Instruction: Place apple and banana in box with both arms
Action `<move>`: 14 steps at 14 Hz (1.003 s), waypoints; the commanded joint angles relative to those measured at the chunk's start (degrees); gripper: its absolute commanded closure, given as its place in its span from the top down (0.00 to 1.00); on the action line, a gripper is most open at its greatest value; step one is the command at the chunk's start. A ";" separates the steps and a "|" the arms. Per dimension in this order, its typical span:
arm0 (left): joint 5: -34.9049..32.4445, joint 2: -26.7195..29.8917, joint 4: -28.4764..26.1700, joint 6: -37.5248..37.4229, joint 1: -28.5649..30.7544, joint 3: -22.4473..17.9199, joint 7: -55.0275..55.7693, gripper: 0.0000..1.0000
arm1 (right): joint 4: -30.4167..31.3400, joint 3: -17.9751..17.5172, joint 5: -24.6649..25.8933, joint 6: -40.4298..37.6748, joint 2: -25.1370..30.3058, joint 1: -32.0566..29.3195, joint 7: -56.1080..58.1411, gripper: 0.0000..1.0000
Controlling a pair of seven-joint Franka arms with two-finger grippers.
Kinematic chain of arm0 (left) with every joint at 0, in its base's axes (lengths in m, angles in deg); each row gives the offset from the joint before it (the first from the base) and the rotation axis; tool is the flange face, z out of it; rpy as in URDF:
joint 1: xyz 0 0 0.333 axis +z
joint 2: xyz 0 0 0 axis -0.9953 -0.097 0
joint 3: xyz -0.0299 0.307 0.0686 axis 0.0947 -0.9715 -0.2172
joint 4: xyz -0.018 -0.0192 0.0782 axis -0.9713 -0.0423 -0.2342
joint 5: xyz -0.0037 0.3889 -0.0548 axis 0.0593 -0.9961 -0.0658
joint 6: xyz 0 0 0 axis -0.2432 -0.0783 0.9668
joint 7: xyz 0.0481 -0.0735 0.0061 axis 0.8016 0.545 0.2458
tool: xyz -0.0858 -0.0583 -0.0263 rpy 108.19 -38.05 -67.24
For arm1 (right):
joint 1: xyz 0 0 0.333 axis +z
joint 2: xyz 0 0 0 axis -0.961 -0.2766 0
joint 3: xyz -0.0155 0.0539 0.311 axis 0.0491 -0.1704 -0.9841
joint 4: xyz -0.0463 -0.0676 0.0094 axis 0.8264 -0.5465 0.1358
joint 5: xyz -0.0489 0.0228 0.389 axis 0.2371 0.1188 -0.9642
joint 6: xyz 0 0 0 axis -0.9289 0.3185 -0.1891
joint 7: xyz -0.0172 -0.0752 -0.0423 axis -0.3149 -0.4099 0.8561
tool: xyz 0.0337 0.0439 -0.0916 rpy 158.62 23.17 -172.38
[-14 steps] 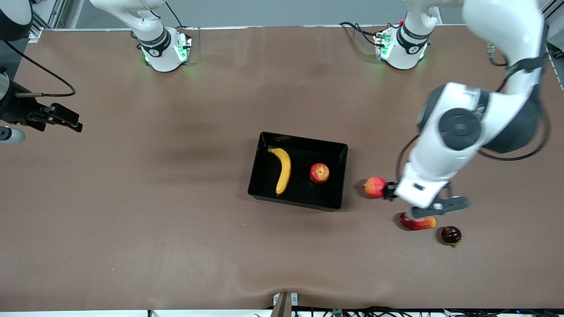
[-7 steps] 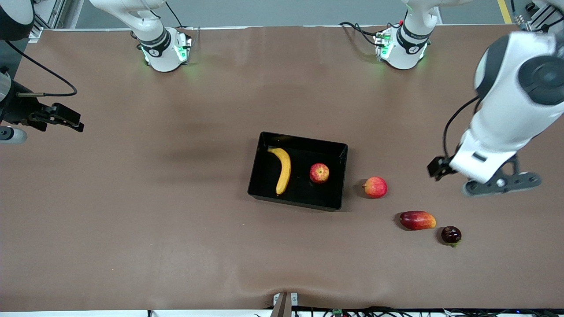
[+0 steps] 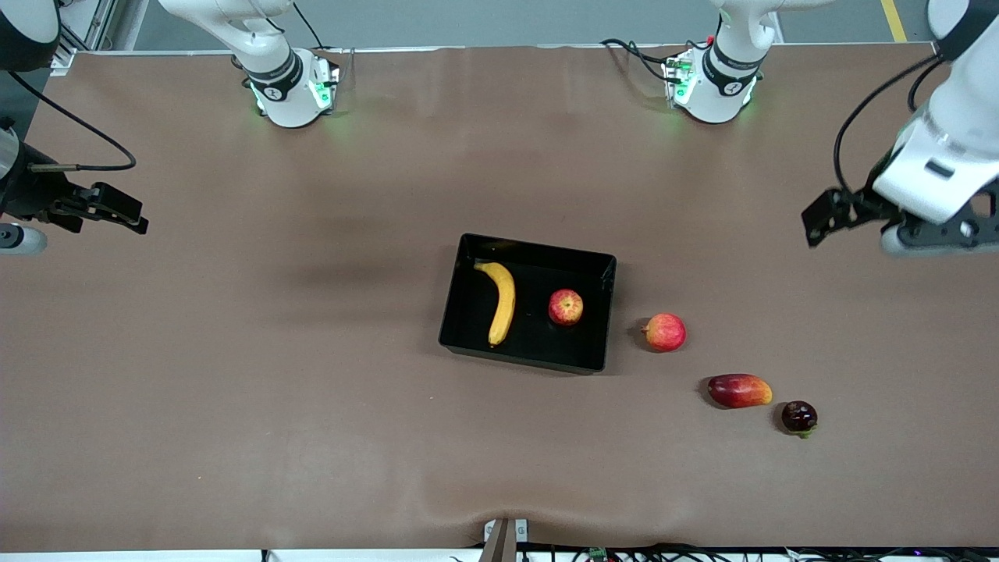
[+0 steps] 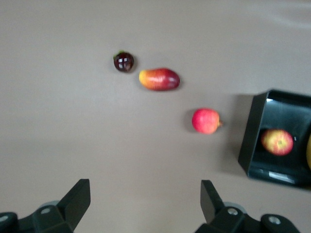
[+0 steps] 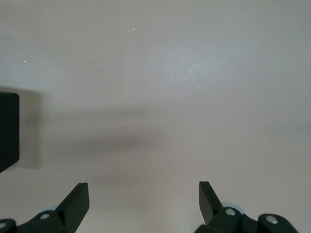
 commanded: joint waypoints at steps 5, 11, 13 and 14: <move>3.36 14.65 -14.06 0.75 -6.67 -9.78 -6.73 1.00 | -4.33 0.12 -0.10 -5.70 0.91 0.10 -0.54 1.00; 3.36 13.52 -12.75 -0.92 -6.32 -9.35 -6.12 1.00 | -4.59 0.12 -0.19 -5.62 0.65 0.10 -0.54 1.00; 3.45 12.56 -10.92 -1.36 -6.41 -9.26 -5.68 1.00 | -4.59 0.12 -0.19 -5.45 0.56 0.19 -0.54 1.00; 3.45 11.24 -9.16 -3.54 -6.24 -9.35 -5.77 1.00 | -4.59 0.12 -0.10 -5.45 0.56 0.19 -0.54 1.00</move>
